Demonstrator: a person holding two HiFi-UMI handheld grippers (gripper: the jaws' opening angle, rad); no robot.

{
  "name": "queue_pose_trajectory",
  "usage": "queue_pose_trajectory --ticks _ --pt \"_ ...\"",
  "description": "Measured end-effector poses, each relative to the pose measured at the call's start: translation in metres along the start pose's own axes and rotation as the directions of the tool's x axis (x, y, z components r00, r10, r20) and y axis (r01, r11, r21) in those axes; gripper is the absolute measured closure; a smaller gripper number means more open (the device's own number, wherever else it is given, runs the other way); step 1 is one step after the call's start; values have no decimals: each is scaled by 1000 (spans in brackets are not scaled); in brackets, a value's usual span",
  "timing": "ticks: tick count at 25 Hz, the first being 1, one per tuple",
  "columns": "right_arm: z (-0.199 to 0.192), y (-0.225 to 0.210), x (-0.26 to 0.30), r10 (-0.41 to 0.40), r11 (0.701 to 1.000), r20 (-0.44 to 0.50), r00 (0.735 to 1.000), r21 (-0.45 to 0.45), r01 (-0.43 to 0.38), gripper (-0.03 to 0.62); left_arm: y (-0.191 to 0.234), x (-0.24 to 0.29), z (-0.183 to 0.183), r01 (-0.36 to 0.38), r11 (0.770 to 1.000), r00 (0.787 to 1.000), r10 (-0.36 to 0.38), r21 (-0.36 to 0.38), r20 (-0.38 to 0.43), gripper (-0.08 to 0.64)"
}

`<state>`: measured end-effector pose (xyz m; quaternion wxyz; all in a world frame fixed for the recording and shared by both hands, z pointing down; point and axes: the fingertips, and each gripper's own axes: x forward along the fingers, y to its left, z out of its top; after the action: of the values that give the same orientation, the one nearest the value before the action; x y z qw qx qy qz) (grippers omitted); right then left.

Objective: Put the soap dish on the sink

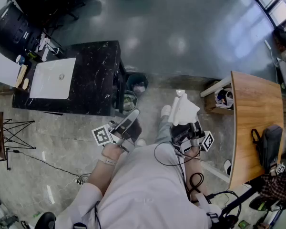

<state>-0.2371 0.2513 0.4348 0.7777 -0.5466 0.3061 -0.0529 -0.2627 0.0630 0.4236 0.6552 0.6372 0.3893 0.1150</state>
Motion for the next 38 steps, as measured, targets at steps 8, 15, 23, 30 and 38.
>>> queue_pose_trajectory --ticks 8,15,23,30,38 --pt "43 -26 59 -1 1000 -50 999 31 3 388 30 42 39 -20 1000 999 19 20 48 554" --pt "93 -49 133 -17 996 -123 992 81 27 388 61 100 86 -58 998 992 53 39 118 554" --pt "153 -65 227 -32 990 -248 968 126 65 388 85 162 144 -104 991 963 81 80 256 554" --pt "187 -88 288 -47 978 -359 932 172 116 388 102 194 173 -156 982 924 108 104 366 554" --pt "187 -111 343 -43 955 -469 882 240 174 388 103 194 189 -232 965 855 141 124 500 554"
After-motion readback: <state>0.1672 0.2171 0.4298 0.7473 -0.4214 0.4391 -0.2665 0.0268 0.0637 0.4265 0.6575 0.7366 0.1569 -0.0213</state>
